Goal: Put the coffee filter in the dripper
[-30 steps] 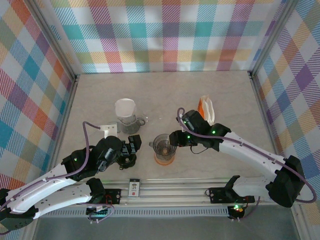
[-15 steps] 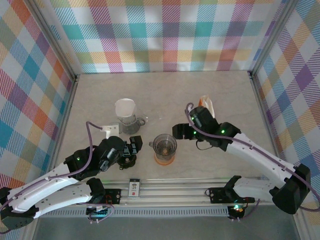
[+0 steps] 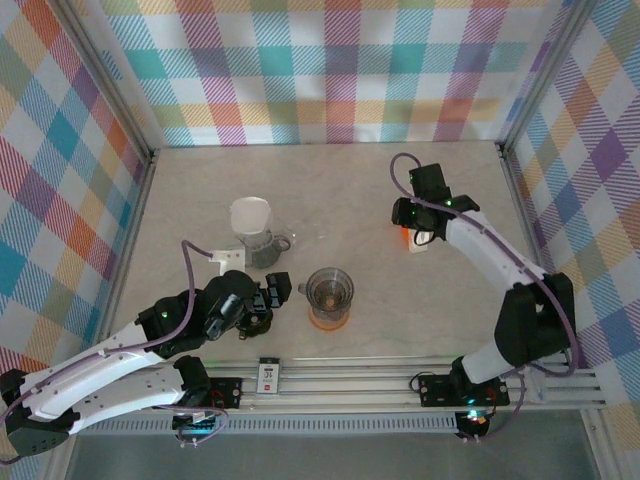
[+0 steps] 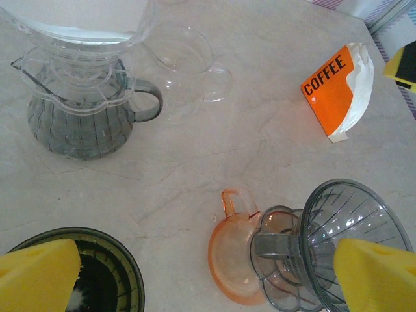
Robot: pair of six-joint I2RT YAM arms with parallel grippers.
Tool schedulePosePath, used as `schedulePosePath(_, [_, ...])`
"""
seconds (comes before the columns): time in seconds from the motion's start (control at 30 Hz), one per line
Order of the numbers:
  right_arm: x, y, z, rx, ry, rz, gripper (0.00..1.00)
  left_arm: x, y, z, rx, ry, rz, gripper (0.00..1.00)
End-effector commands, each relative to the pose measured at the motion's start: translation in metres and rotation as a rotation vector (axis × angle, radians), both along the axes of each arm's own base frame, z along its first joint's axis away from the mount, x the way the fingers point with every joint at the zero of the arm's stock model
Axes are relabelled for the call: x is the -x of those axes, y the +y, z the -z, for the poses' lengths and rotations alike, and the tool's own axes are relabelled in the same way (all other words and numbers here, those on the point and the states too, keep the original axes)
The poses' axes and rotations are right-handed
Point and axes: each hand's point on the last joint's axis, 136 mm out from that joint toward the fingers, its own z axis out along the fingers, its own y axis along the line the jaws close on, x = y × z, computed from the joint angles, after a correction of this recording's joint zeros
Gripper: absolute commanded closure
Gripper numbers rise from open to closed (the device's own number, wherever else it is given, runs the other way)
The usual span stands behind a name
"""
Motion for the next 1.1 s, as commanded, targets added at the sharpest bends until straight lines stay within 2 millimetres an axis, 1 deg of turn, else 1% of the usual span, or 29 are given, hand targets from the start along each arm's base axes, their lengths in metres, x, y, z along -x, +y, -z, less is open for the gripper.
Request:
schedulePosePath(0.0, [-0.017,-0.007,-0.009,0.051,-0.033,-0.017,0.61,0.001,-0.001,0.007,-0.006,0.006,0.004,0.0])
schedulePosePath(0.13, [-0.023,-0.001,0.004,0.05,0.003,-0.048,0.65,0.0,-0.001,0.009,-0.013,0.004,-0.004,0.0])
schedulePosePath(0.27, [-0.025,-0.003,0.018,0.072,0.04,-0.04,0.69,-0.001,-0.002,0.01,-0.019,0.004,-0.005,0.0])
schedulePosePath(0.4, [-0.028,-0.007,0.028,0.106,0.057,-0.028,0.71,-0.002,-0.003,0.012,-0.027,0.011,-0.005,0.0])
schedulePosePath(0.9, [-0.037,-0.008,0.044,0.132,0.081,-0.017,0.76,-0.002,-0.003,0.013,-0.03,0.013,-0.006,0.0])
schedulePosePath(1.07, [-0.04,-0.011,0.045,0.148,0.079,-0.001,0.77,-0.002,-0.003,0.014,-0.033,0.015,-0.005,0.0])
